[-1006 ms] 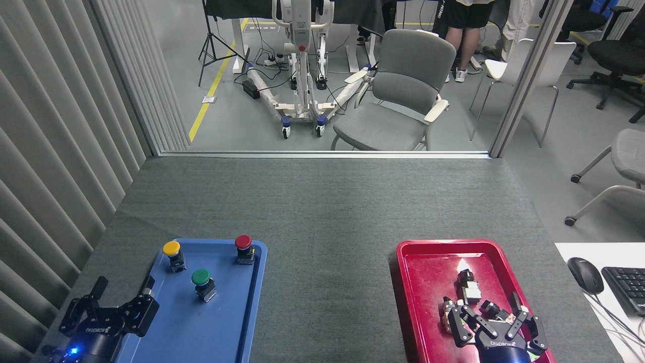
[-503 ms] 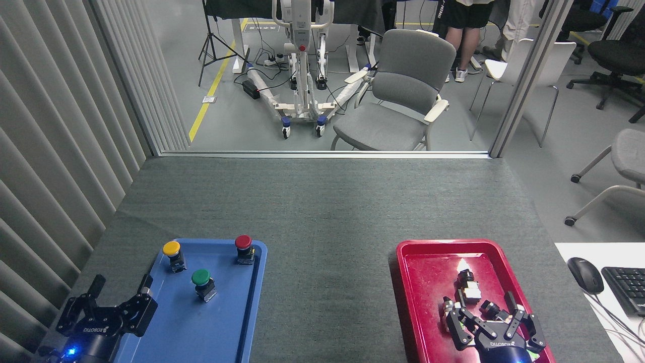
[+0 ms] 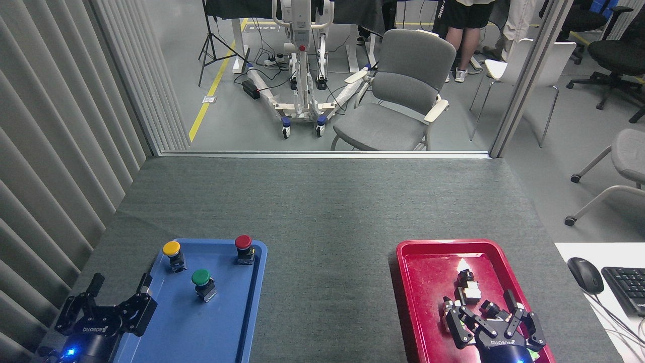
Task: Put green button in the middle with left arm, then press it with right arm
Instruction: 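Move the left gripper forward over the green button on the blue tray, then close the left gripper on the green button and lift it, then carry the green button with the left gripper toward the table middle, then lower the green button onto the table between the trays and release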
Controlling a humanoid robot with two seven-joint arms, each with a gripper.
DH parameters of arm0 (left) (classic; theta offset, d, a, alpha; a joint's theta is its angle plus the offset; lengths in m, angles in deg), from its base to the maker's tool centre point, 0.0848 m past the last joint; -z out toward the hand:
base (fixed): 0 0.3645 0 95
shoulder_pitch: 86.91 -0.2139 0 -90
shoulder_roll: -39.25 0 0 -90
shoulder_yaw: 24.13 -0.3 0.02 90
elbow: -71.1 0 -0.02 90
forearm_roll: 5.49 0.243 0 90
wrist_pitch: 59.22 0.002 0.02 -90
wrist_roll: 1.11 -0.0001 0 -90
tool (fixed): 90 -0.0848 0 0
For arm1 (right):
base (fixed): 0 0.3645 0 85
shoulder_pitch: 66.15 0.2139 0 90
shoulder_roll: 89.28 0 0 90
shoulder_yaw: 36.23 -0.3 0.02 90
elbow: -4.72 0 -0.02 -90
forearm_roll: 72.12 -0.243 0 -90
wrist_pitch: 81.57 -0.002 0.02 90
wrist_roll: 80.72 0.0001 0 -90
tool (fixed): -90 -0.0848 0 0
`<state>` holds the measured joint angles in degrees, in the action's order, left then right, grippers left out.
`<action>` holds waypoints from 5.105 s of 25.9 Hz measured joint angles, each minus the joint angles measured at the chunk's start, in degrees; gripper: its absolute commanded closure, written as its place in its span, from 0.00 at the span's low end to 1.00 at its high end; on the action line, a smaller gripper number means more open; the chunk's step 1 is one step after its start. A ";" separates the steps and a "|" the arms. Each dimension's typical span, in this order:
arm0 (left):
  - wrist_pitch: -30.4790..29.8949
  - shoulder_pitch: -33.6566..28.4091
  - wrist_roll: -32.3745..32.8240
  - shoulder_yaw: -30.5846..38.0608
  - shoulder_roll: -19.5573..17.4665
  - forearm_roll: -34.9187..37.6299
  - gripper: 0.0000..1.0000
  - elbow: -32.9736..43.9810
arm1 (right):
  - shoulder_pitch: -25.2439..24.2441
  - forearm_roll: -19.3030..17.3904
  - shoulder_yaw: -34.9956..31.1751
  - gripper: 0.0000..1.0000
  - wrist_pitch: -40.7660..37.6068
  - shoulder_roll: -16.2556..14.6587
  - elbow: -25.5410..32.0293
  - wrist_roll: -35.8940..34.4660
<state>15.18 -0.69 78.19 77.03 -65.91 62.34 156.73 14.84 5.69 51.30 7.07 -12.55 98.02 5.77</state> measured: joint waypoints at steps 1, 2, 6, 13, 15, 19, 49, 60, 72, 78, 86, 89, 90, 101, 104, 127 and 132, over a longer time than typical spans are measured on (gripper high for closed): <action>0.00 -0.21 0.00 -0.14 -0.14 0.34 0.01 0.00 | 0.04 -0.01 0.01 0.00 -0.44 -0.05 0.01 -0.03; -0.23 -0.50 0.01 -0.62 -0.42 1.17 0.01 0.03 | 0.07 -0.02 0.01 0.00 -0.90 -0.08 0.02 -0.09; -1.65 -1.06 0.24 -4.40 -0.88 9.81 0.00 0.15 | 0.09 -0.02 0.04 0.01 -1.69 -0.12 0.03 -0.35; -2.50 -0.13 -0.22 -8.15 0.22 16.17 0.00 -3.89 | 0.05 0.12 0.17 0.01 -1.70 0.07 -0.04 -0.63; -3.01 1.41 0.00 -8.63 0.72 16.42 0.00 -6.96 | 0.04 0.13 0.18 0.01 -1.70 0.12 -0.09 -0.63; -5.01 5.40 0.25 -9.16 1.56 16.61 0.00 -13.80 | 0.04 0.10 0.26 0.01 -1.70 0.19 -0.12 -0.80; -6.94 19.57 -0.53 -12.80 5.60 16.43 0.61 -34.57 | 0.01 -0.12 3.06 0.01 1.11 0.08 -0.54 -0.77; -13.17 18.51 -6.43 -12.94 4.82 16.61 1.00 -30.63 | -0.12 0.05 2.64 0.01 -0.42 0.24 -0.73 -1.23; -8.59 17.31 -6.96 -22.47 16.58 19.36 1.00 -26.17 | -0.58 0.08 2.97 0.01 -0.49 0.29 -0.72 -1.32; -3.00 19.21 -6.93 -28.34 17.98 19.84 1.00 -31.41 | -0.89 0.15 3.08 0.01 -0.44 0.33 -0.76 -1.32; -3.51 21.37 -7.11 -29.98 19.60 19.53 0.68 -36.93 | -0.60 2.14 2.84 0.01 -1.18 2.19 -0.76 -1.44; -3.01 21.87 -7.29 -30.06 20.18 19.44 0.00 -38.57 | -0.58 2.75 2.82 0.01 -1.63 2.75 -0.76 -1.51; -2.99 21.97 -7.35 -30.07 20.28 19.41 0.00 -38.75 | -0.57 2.91 2.81 0.01 -1.71 2.87 -0.76 -1.51; -3.35 18.64 -6.95 -29.64 18.38 18.99 0.00 -27.61 | 0.30 6.43 2.88 0.25 -1.95 6.31 -0.87 -1.13; -2.93 14.79 -6.72 -27.96 15.30 17.59 0.00 -19.53 | 1.02 6.89 3.09 0.87 -2.81 7.06 -1.19 -1.10; 0.29 -1.39 2.99 -3.95 6.42 10.62 0.00 -2.39 | 15.27 16.27 15.28 1.00 -8.35 16.10 -24.11 -3.21; 0.29 -1.41 2.99 -3.38 6.41 10.54 0.00 -2.33 | 15.93 16.34 16.32 1.00 -8.28 16.59 -26.49 -2.62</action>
<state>15.47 -2.09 81.18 73.65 -59.51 72.88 154.40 30.77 22.04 67.62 -1.21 4.04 71.54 3.15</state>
